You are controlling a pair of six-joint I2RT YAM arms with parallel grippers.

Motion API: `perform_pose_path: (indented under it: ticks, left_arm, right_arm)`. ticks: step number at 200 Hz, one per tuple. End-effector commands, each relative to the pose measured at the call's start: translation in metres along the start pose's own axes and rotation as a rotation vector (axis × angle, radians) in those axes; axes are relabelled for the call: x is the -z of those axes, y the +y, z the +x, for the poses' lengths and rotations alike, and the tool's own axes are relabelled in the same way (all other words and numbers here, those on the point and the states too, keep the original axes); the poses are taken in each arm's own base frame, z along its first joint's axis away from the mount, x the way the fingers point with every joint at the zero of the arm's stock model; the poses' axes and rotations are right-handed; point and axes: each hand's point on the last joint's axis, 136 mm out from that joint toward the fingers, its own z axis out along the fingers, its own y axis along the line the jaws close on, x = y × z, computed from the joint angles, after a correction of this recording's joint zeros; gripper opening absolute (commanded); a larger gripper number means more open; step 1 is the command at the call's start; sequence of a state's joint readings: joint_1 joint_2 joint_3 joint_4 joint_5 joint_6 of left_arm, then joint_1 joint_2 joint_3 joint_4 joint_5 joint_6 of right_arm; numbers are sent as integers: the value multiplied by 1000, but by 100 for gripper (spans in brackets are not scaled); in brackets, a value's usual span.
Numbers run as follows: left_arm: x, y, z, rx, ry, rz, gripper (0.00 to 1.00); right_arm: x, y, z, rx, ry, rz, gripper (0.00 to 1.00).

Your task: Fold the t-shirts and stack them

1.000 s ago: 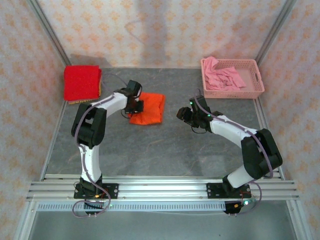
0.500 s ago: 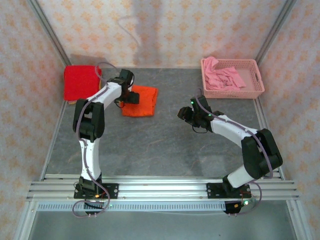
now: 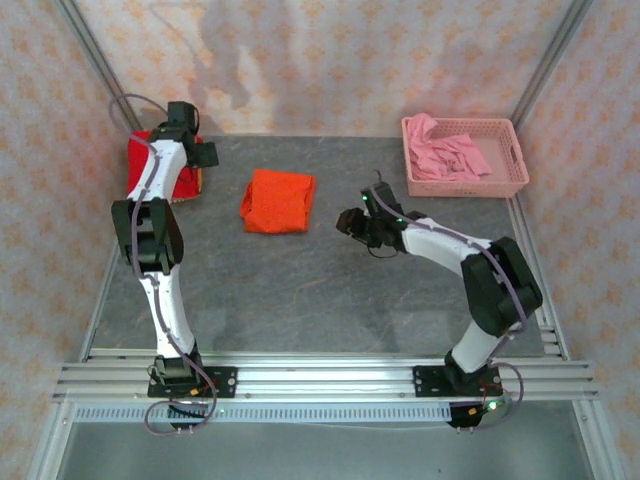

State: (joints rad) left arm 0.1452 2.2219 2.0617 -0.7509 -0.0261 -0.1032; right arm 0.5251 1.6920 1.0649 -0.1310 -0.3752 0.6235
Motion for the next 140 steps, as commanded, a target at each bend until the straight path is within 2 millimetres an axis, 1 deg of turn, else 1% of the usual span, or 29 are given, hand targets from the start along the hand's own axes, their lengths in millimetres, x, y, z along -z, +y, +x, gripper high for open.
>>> perform_pose_path:
  ticks: [1, 21, 43, 58, 68, 84, 96, 118, 140]
  left_arm:
    - [-31, 21, 20, -14, 132, -77, 93]
    - [-51, 26, 27, -8, 188, -85, 93]
    - [-64, 26, 38, 32, 234, -60, 90]
    - [-72, 27, 51, 57, 280, -49, 87]
    - [-75, 26, 61, 68, 320, -34, 86]
    - [-77, 24, 79, 80, 374, -21, 86]
    - [-75, 20, 91, 107, 386, -2, 86]
    - [-69, 17, 109, 178, 398, 20, 86]
    - [-65, 15, 128, 225, 417, 30, 86]
  right_arm:
    - [-8, 37, -3, 53, 0, -72, 55]
    - [-21, 63, -7, 79, -1, -110, 55]
    - [-40, 94, -15, 104, -13, -158, 55]
    - [-53, 113, -19, 116, -10, -187, 55]
    - [-57, 125, -23, 122, -11, -209, 55]
    - [-64, 134, -26, 124, -11, -225, 55]
    - [-64, 138, -28, 125, -13, -234, 55]
    - [-64, 139, -29, 130, -15, -234, 55]
    - [-60, 136, -25, 137, -8, -232, 55]
